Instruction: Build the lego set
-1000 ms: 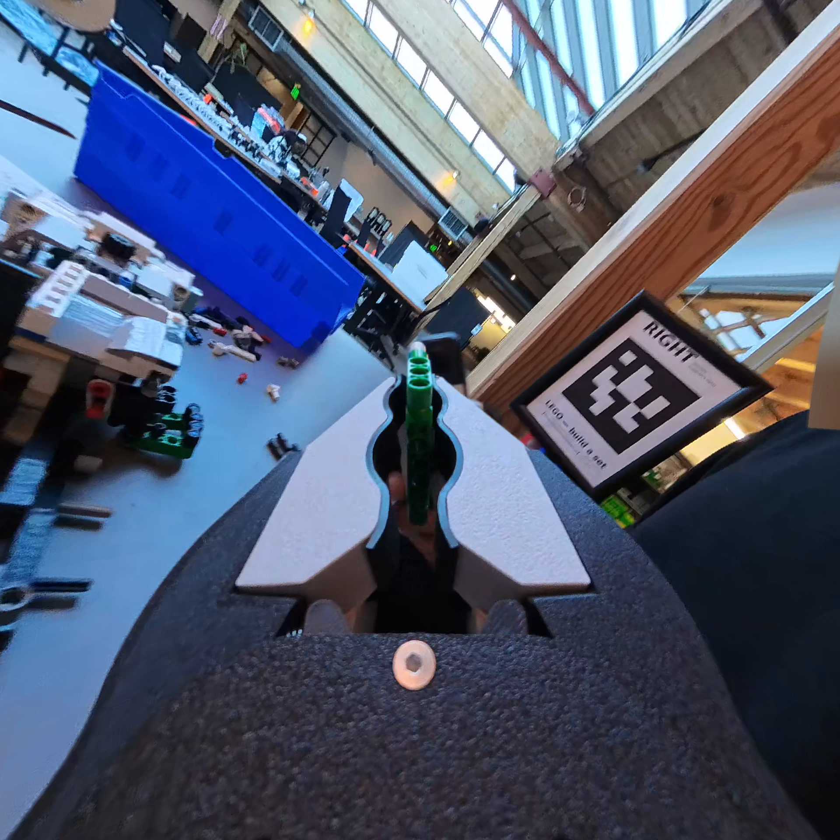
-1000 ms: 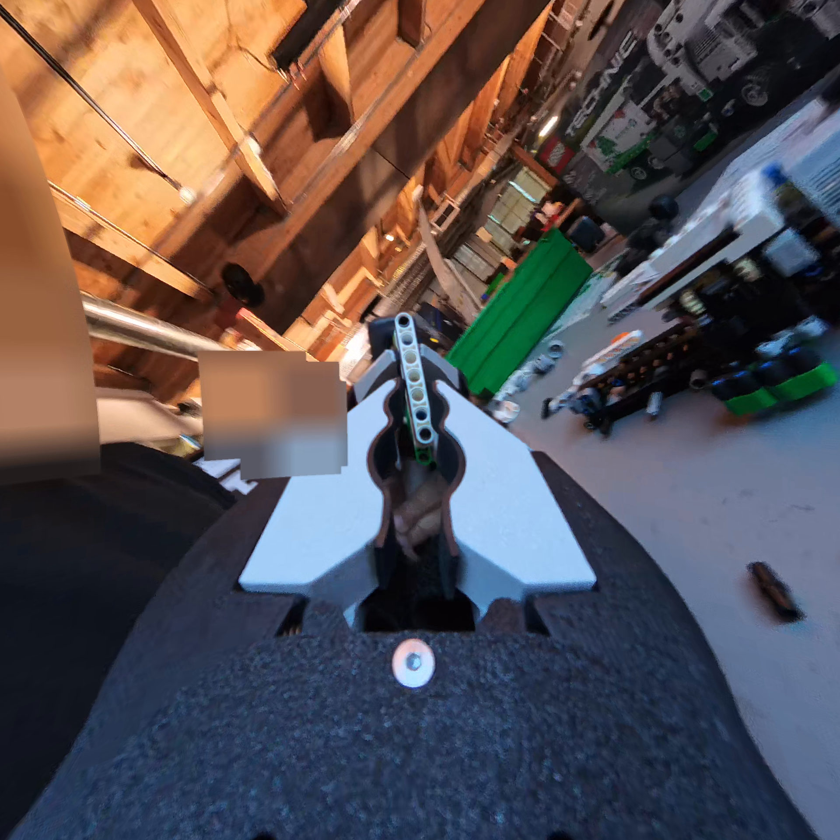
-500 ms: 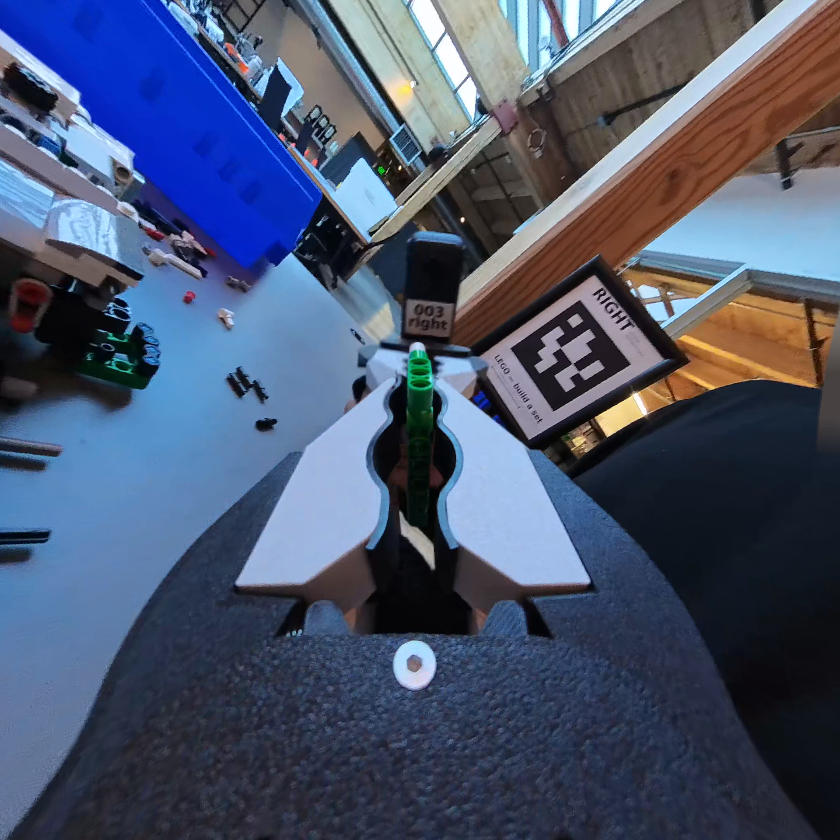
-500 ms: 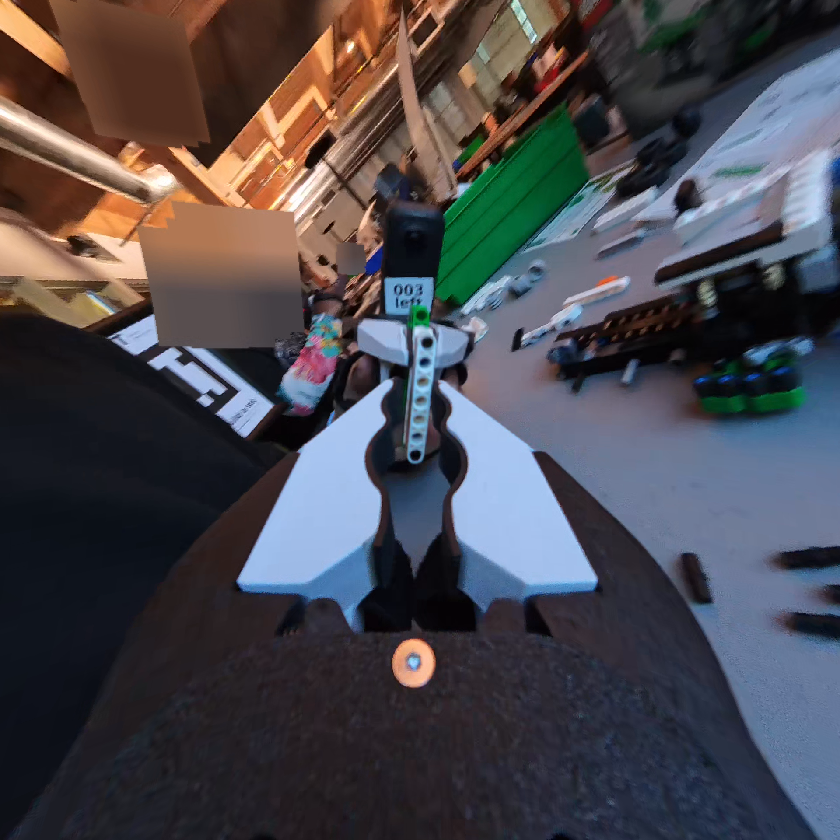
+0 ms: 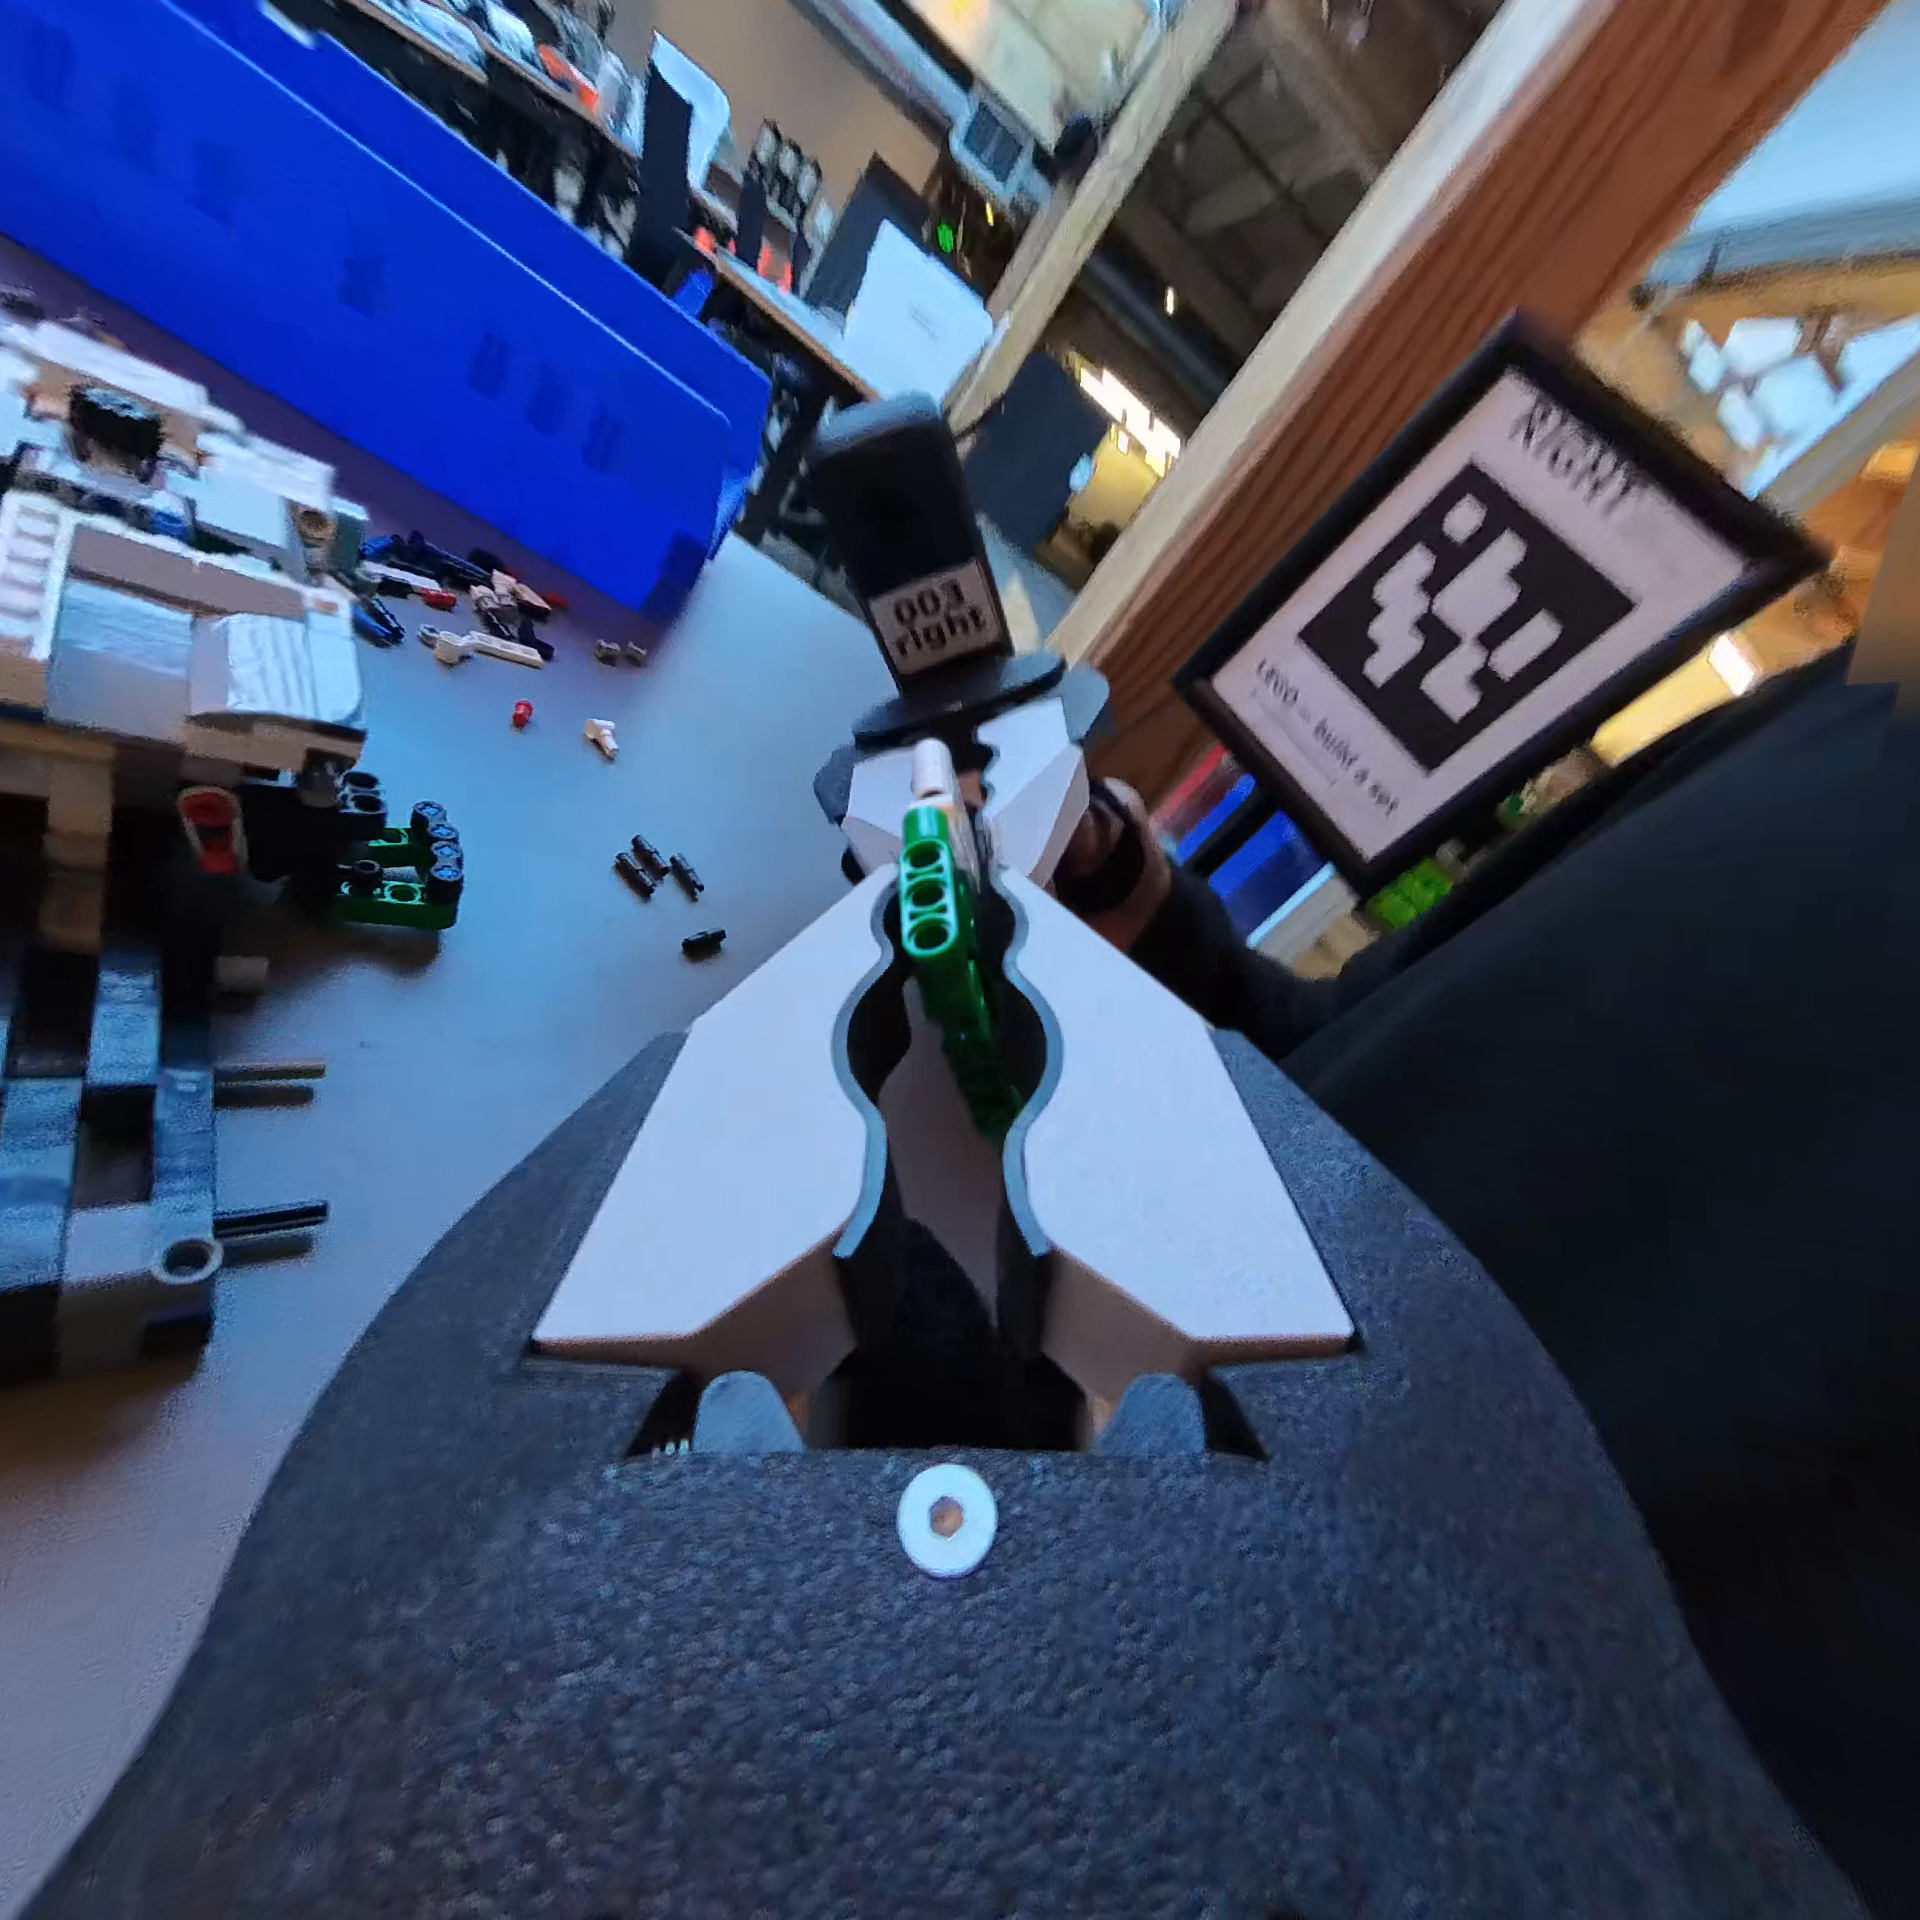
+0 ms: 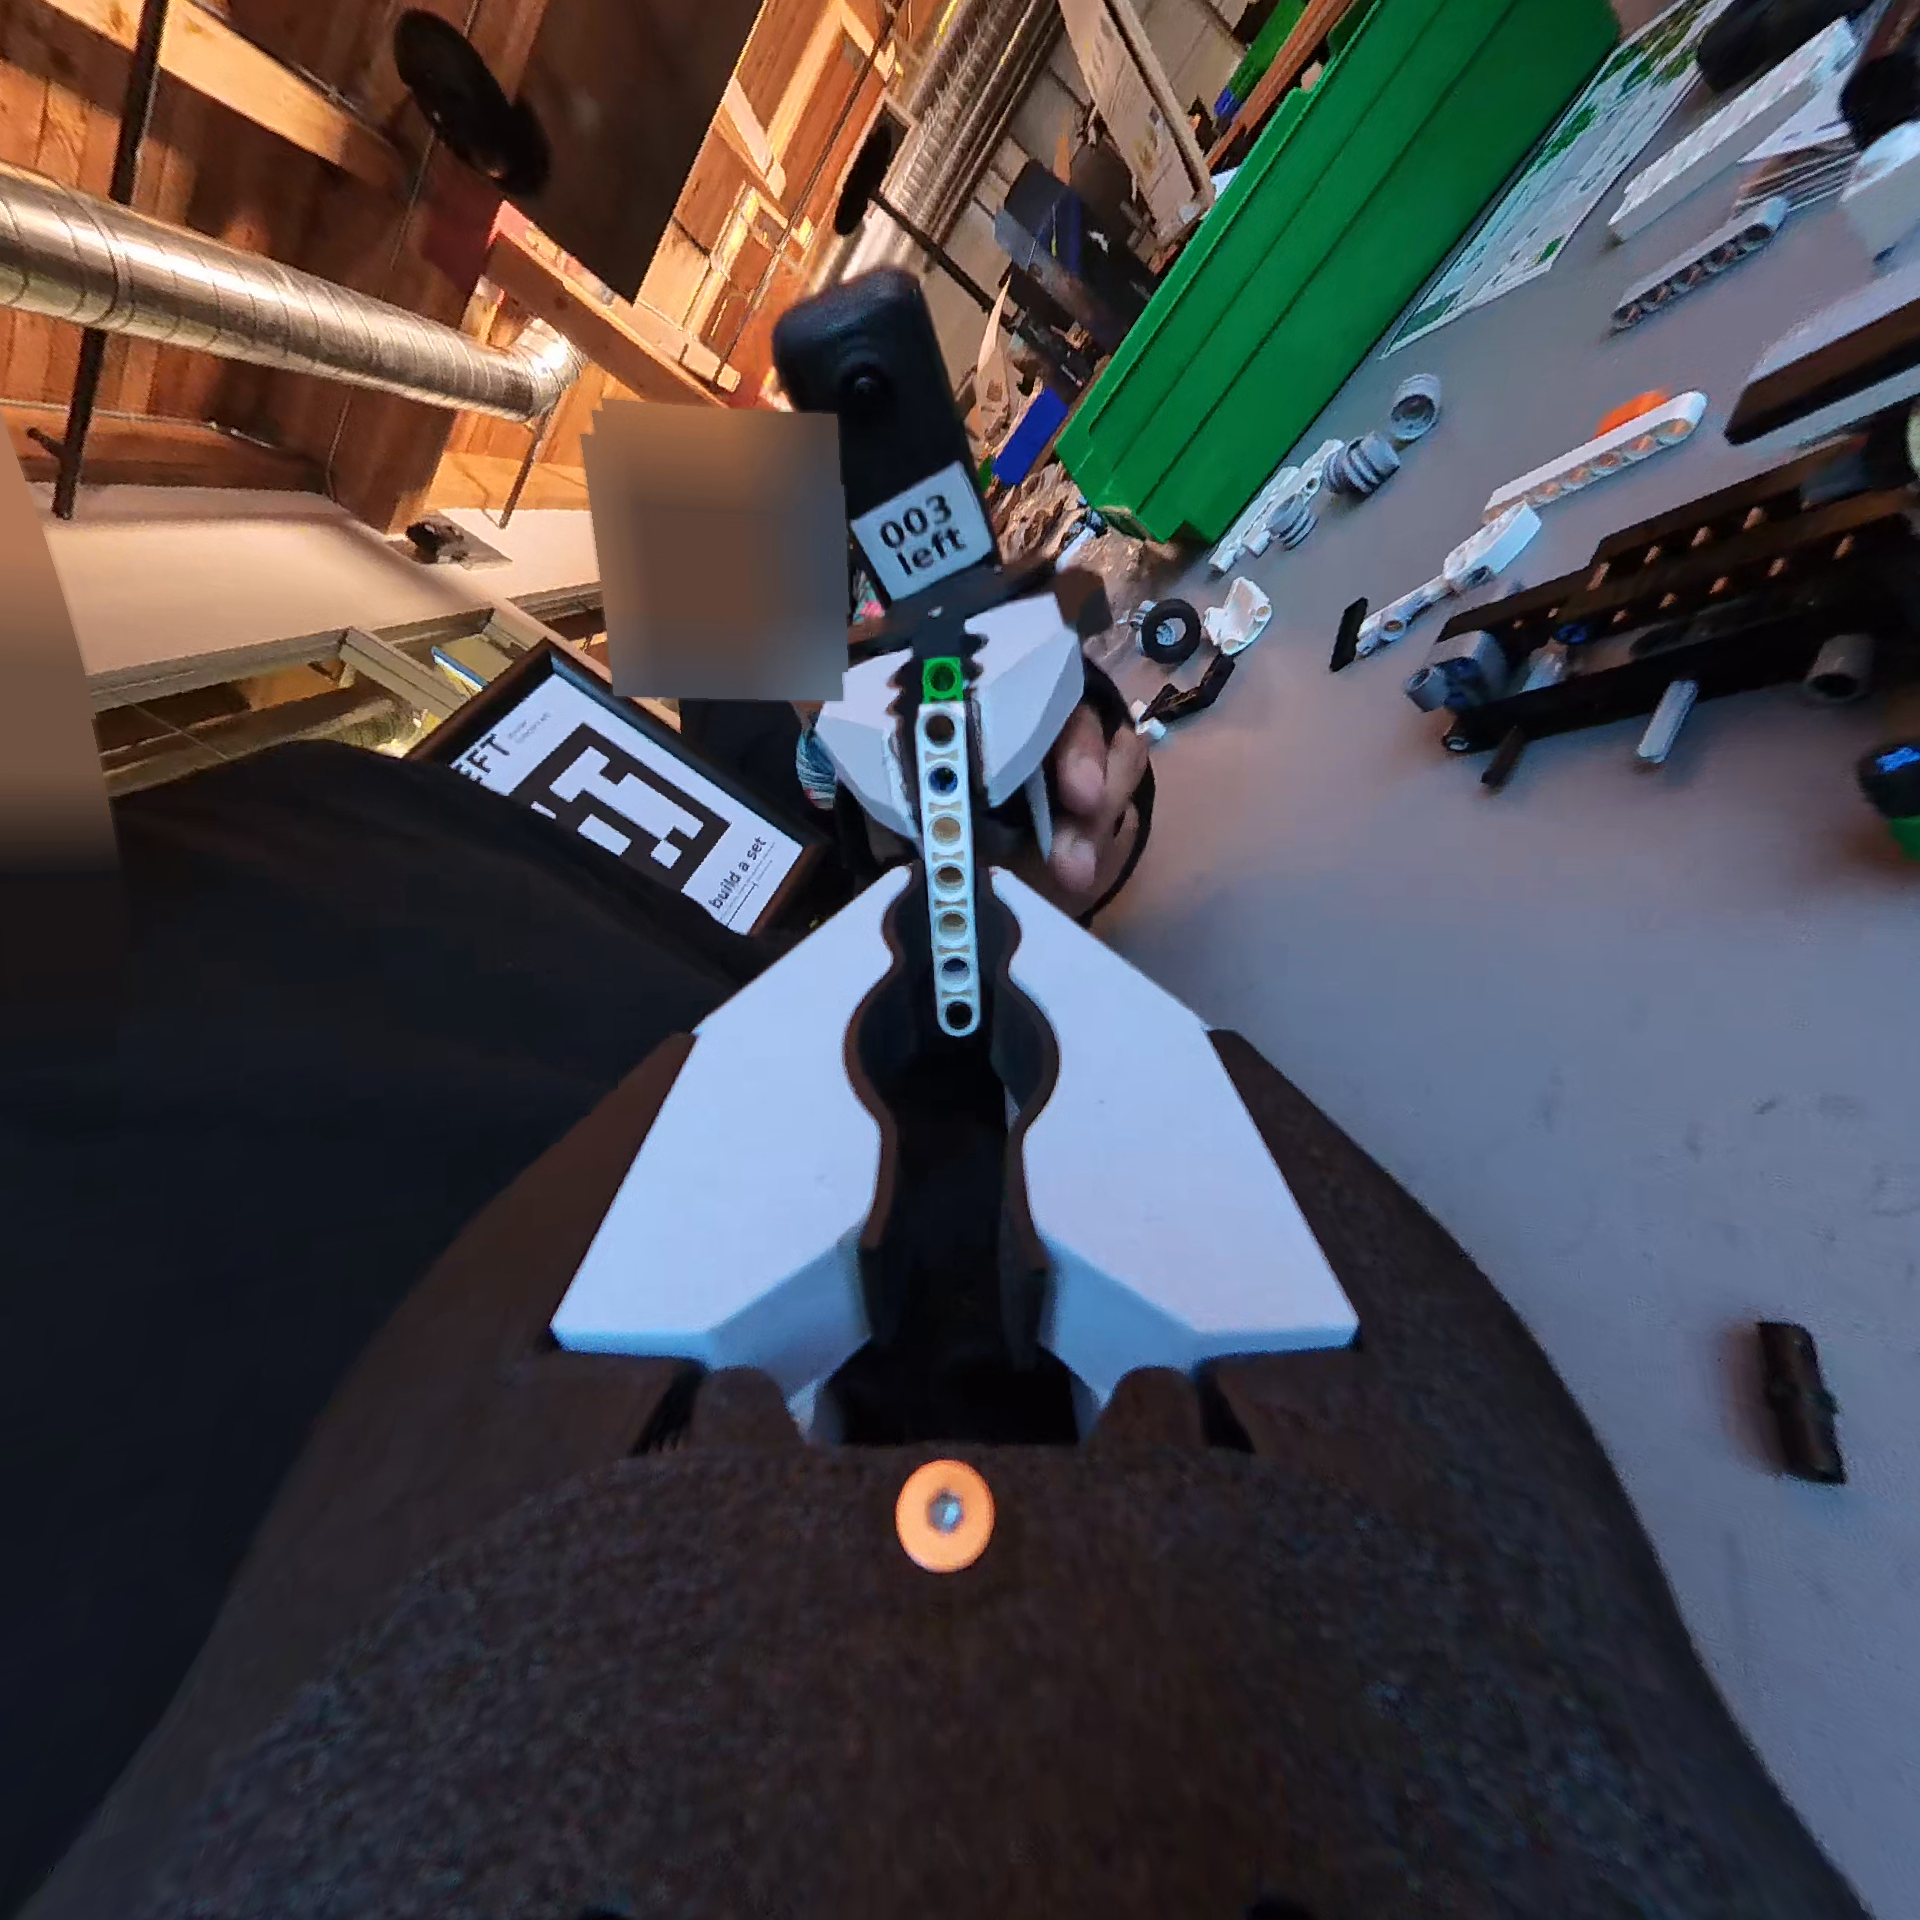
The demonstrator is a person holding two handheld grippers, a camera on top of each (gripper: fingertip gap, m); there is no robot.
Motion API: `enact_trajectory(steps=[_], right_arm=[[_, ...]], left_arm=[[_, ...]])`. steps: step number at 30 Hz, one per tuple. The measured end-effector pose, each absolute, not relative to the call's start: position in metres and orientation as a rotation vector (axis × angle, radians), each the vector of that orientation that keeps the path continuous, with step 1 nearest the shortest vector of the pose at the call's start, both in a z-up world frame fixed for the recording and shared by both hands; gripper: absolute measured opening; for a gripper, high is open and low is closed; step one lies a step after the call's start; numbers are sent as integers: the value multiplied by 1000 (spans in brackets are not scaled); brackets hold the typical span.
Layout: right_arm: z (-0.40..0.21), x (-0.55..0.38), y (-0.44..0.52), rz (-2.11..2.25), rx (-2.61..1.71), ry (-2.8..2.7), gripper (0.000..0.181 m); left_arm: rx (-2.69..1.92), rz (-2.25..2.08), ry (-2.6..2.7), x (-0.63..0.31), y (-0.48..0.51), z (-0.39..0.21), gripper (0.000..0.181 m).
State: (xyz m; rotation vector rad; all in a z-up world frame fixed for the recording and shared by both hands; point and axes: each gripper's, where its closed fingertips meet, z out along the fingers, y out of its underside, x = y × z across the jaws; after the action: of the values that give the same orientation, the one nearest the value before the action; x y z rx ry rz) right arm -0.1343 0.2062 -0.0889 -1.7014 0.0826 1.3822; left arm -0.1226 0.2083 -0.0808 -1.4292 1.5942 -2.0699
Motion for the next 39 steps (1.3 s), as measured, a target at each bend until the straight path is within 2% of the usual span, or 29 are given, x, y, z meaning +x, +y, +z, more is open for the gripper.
enact_trajectory(steps=[6, 14, 16, 18, 23, 25, 33, 39], right_arm=[[-95, -131, 220, 1259, -1668, 170, 7], [-93, -131, 227, 1196, -1642, 204, 7], [-96, -127, 224, 1138, -1682, 180, 18], [-90, -111, 213, 1051, -1687, 145, 19], [-126, -36, 181, 369, -1982, 79, 19], [-146, -28, 171, 263, -2105, 57, 19], [-183, -47, 172, 49, -2266, -82, 18], [-185, -44, 176, 107, -2282, -116, 16]], left_arm=[[-1625, -2385, 1156, -111, 221, -81, 6], [-1637, -2355, 1148, -113, 226, -80, 6], [-1633, -2313, 1174, -115, 231, -81, 6], [-1616, -2170, 1247, -118, 241, -85, 6], [-1598, -1965, 1358, -119, 247, -99, 6], [-1614, -1966, 1363, -116, 242, -103, 6], [-1599, -1974, 1386, -108, 235, -103, 6], [-1597, -1983, 1387, -108, 234, -103, 6]])
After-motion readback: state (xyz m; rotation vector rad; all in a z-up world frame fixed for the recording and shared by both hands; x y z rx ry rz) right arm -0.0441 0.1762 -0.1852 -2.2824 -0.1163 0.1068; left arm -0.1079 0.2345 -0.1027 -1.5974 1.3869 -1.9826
